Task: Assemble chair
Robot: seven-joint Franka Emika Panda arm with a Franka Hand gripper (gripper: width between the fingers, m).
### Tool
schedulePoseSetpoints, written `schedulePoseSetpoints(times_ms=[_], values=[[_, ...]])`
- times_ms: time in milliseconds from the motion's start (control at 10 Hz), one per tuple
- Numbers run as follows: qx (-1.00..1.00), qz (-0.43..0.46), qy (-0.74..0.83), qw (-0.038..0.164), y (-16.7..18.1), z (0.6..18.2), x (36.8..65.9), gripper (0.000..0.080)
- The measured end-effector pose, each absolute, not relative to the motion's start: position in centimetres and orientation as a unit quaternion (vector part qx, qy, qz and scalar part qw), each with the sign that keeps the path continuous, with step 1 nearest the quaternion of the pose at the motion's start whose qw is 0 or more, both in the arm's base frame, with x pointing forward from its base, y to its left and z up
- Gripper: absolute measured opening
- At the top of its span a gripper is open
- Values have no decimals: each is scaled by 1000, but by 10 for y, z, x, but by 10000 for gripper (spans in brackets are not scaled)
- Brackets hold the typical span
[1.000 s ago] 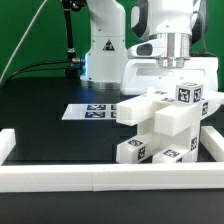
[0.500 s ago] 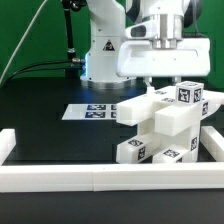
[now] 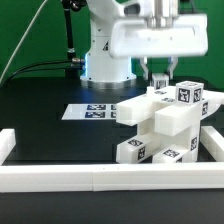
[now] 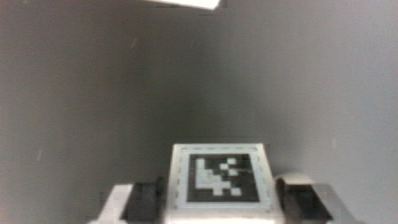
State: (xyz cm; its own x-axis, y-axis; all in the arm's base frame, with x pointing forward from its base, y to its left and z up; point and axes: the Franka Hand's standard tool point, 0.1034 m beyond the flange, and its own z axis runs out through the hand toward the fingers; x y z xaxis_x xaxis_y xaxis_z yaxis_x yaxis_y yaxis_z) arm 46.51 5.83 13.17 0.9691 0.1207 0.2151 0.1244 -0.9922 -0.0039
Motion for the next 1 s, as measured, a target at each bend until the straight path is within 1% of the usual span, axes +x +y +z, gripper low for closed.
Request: schedulePoseSetpoints(times_ms=[100, 200, 500, 600, 700, 800, 900, 1000], values=[[-992, -111, -59, 5, 60, 123, 461, 284], [-993, -105, -61, 5, 61, 121, 456, 284], [-992, -106, -63, 5, 60, 123, 459, 284], [-992, -102, -75, 9, 56, 138, 465, 284], [-989, -116, -91, 12, 46, 157, 479, 284], [-988, -126, -92, 10, 42, 164, 490, 284], [-987, -133, -94, 6, 40, 167, 500, 284], [-987, -129, -93, 5, 39, 162, 499, 284]])
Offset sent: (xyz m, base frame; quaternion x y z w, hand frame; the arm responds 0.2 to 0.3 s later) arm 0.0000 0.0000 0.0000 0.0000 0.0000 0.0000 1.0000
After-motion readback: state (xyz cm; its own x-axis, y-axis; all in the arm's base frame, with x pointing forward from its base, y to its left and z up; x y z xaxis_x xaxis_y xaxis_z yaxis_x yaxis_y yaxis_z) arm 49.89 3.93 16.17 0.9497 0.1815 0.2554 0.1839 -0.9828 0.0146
